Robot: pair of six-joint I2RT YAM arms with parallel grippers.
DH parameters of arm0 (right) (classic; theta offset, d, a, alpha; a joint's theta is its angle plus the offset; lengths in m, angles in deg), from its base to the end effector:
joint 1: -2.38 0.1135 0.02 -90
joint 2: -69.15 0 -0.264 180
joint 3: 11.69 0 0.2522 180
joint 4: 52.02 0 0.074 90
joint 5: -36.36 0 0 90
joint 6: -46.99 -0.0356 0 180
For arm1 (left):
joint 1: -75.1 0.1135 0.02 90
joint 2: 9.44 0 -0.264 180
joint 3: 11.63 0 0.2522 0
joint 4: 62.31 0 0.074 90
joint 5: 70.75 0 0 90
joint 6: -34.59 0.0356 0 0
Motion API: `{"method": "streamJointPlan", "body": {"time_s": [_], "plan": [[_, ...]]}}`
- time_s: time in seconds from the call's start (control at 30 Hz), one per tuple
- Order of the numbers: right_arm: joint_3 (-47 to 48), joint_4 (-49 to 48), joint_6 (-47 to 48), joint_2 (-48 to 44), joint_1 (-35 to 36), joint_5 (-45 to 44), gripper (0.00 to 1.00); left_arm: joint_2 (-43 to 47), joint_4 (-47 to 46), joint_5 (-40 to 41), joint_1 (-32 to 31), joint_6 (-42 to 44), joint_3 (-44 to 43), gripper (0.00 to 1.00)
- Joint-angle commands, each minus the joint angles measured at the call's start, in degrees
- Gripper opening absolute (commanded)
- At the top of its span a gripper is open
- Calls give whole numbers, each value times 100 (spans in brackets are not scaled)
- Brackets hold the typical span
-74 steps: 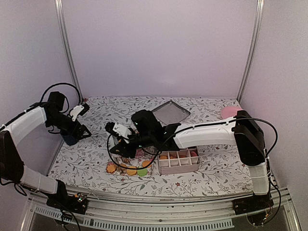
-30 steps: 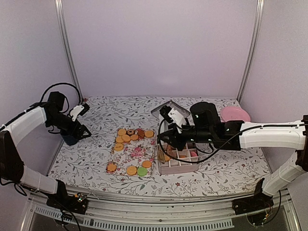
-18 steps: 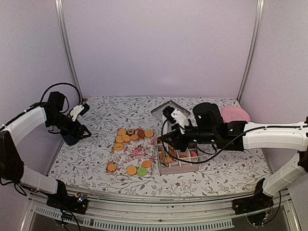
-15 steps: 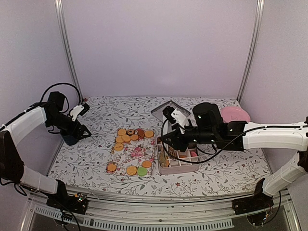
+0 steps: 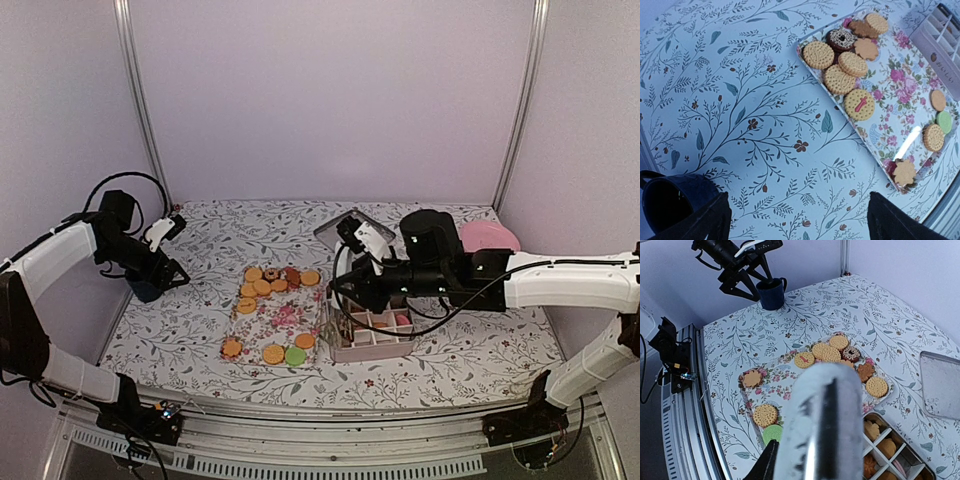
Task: Pack the cookies
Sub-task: Place the fake cookies in the empty pocket of the box, then pick up the fake cookies from the plate.
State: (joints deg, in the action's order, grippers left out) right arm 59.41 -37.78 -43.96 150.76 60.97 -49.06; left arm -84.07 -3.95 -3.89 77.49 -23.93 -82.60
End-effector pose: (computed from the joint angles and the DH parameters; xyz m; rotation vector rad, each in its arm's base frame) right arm 0.1690 0.2822 0.2828 -1.0493 1.7966 0.7333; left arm 0.2522 -0.0035 0.2577 0.7647 2.4305 -0.3137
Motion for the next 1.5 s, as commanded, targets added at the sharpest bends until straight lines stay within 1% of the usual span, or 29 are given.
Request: {"method": "streamJointPlan", "body": {"time_s": [0.0, 0.13, 0.27, 0.4, 0.57, 0.77, 0.93, 1.1, 1.47], "plan": [[469, -265, 28, -85, 20, -87, 26, 31, -66, -56, 25, 19, 61, 95], [645, -310, 214, -78, 27, -48, 22, 83, -58, -21, 25, 40, 76, 95], [741, -582, 224, -47, 52, 128, 23, 107, -59, -15, 25, 51, 93, 95], [1034, -894, 248, 339, 225, 358, 24, 98, -57, -14, 29, 42, 100, 95], [1921, -1247, 327, 1496, 524, 854, 27, 89, -60, 1, 31, 18, 111, 95], [3229, -1330, 532, 3002, 750, 1304, 29, 128, -18, 87, 43, 32, 144, 95], [3925, -1351, 552, 3822, 776, 1385, 30, 229, 27, 129, 52, 76, 158, 95], [4116, -1383, 552, 4203, 768, 1383, 33, 247, 46, 127, 47, 86, 158, 95], [4071, -1415, 502, 4449, 773, 1461, 36, 205, 44, 140, 51, 77, 133, 95]]}}
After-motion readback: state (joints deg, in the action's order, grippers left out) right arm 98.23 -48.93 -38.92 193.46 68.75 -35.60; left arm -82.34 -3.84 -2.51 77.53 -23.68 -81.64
